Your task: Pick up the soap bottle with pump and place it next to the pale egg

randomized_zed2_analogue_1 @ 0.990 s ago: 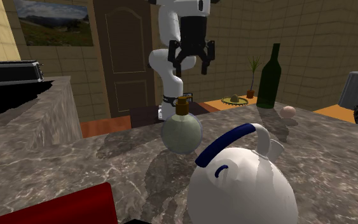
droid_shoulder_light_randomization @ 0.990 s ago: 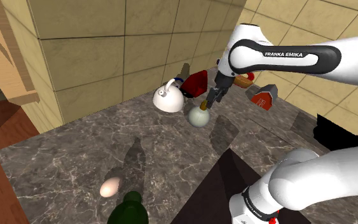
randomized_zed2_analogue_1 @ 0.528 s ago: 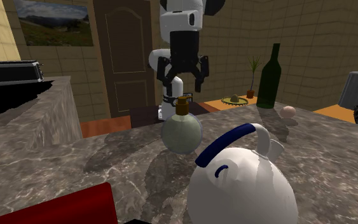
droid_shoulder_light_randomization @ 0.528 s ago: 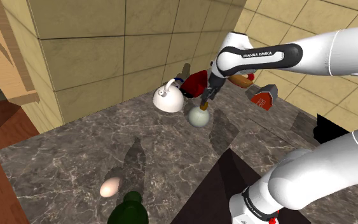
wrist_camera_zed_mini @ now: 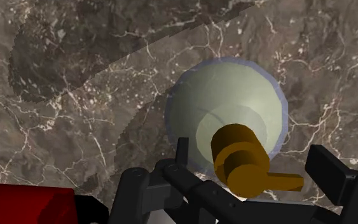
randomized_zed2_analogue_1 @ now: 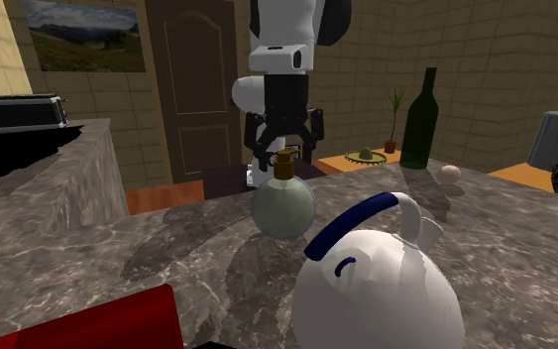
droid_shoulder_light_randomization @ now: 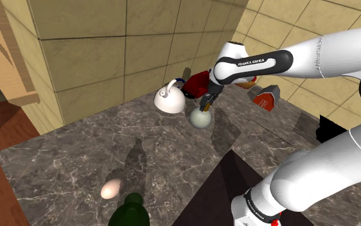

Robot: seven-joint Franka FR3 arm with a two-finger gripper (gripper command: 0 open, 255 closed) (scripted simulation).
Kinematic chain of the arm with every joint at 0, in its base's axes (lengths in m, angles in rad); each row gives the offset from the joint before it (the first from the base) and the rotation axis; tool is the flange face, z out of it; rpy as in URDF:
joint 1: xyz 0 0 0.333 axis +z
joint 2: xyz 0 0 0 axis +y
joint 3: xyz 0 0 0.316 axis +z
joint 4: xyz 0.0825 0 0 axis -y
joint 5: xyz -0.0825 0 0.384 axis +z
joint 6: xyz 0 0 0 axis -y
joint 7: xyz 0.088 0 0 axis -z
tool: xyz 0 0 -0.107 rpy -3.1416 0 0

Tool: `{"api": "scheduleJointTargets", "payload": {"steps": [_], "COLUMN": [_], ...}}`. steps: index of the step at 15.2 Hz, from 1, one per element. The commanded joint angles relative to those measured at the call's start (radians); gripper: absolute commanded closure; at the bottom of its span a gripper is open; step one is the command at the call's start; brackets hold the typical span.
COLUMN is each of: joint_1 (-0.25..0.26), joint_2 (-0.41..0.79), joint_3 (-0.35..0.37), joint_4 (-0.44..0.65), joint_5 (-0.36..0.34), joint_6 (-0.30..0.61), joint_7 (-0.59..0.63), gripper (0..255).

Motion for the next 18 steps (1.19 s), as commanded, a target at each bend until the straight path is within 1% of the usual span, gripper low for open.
{"api": "scheduleJointTargets", "payload": {"steps": [1, 7, 8, 17, 18], "joint_1": [0.000, 0.000, 0.000, 0.000, 0.000], "joint_2": [0.002, 0.002, 0.002, 0.002, -0.005], "joint_3": [0.000, 0.000, 0.000, 0.000, 0.001], "joint_4": [-0.004, -0.004, -0.004, -0.004, 0.003], "joint_5": [0.000, 0.000, 0.000, 0.000, -0.001], "joint_6": [0.006, 0.006, 0.006, 0.006, -0.008], "joint_7": [0.000, 0.000, 0.000, 0.000, 0.001], "gripper": [0, 0, 255, 255, 255]}}
